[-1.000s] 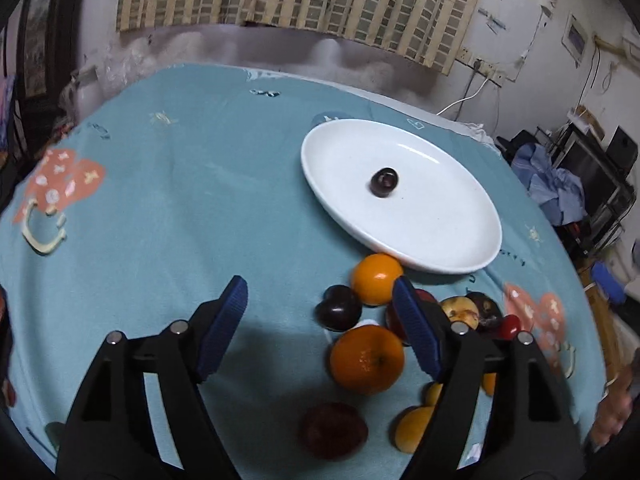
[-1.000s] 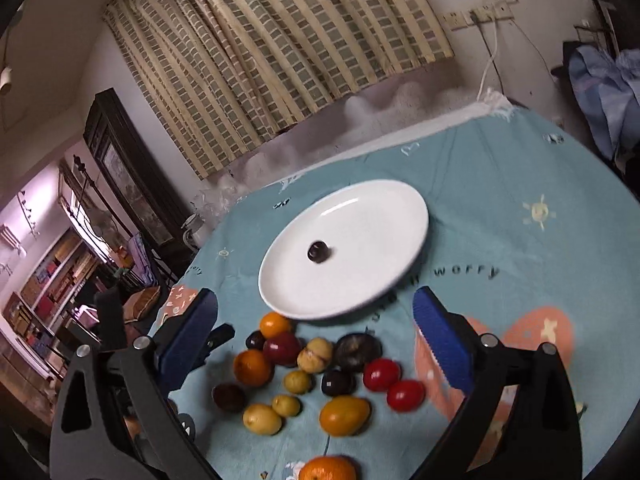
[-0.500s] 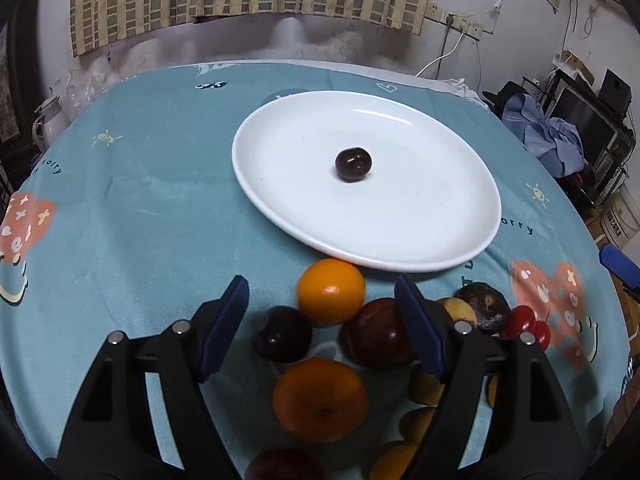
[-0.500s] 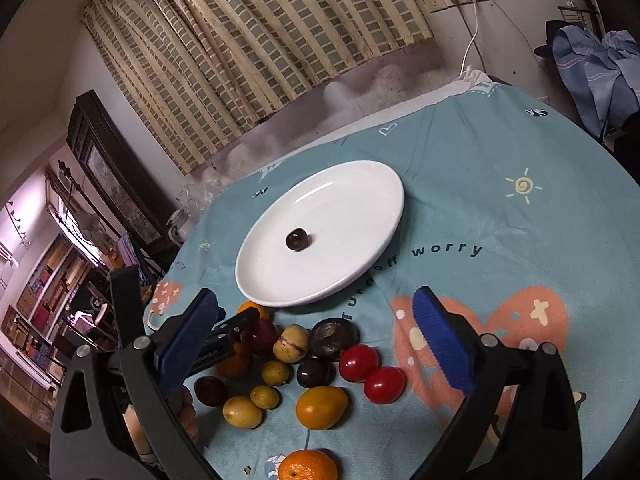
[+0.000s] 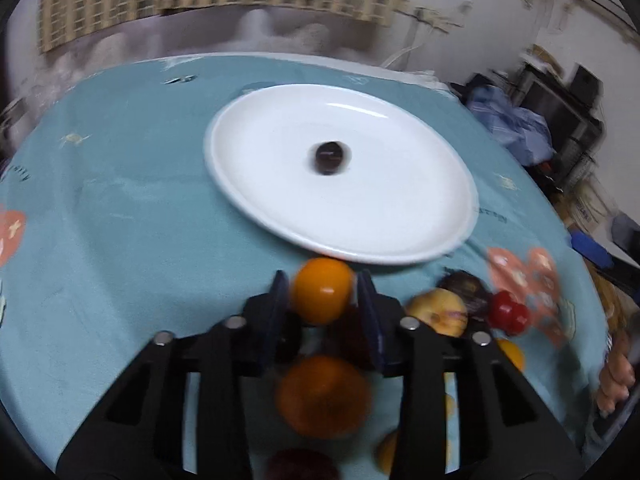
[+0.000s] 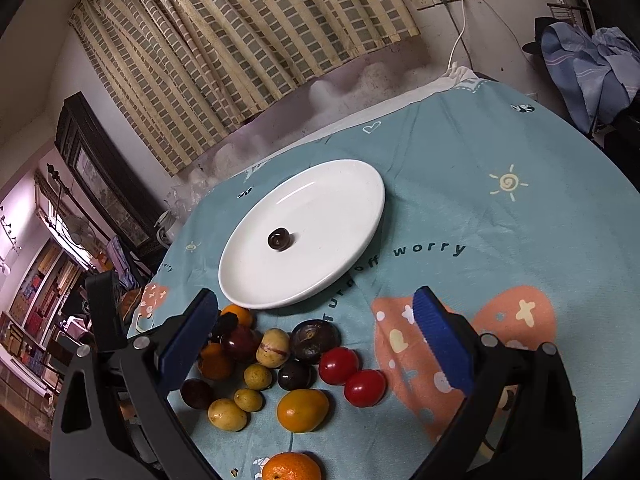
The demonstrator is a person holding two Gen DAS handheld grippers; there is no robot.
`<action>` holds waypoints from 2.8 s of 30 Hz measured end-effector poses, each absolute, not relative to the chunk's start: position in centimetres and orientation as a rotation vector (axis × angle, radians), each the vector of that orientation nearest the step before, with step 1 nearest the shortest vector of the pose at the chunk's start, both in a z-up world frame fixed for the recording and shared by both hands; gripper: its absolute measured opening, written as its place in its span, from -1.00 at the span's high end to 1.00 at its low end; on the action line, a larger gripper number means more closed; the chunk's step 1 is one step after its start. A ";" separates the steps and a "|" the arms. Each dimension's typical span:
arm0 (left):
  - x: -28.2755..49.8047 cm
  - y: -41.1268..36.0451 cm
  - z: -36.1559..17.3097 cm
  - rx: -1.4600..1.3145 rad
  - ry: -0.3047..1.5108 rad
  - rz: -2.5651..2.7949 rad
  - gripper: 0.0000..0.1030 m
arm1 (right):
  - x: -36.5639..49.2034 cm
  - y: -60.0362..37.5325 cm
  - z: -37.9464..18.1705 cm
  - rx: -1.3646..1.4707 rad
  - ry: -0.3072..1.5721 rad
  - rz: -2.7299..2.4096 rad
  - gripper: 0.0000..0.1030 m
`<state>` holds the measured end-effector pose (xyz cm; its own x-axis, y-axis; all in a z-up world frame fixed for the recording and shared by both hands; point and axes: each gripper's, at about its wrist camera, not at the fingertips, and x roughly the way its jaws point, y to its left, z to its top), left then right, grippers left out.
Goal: Organize fruits
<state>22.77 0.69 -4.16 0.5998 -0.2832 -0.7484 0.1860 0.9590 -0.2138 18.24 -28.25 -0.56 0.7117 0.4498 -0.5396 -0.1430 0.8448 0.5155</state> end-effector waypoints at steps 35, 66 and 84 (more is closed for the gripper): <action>22.6 -0.2 -5.5 0.017 0.851 -0.215 0.22 | 16.7 -25.9 -5.9 0.058 0.905 0.282 -0.28; 26.1 -2.4 -2.0 -0.020 0.785 -0.213 0.26 | 26.0 -20.6 -1.5 0.119 0.789 0.436 0.41; 18.3 1.9 0.3 -0.102 0.690 -0.123 -0.55 | 19.0 -25.0 2.3 0.249 0.641 0.403 -0.30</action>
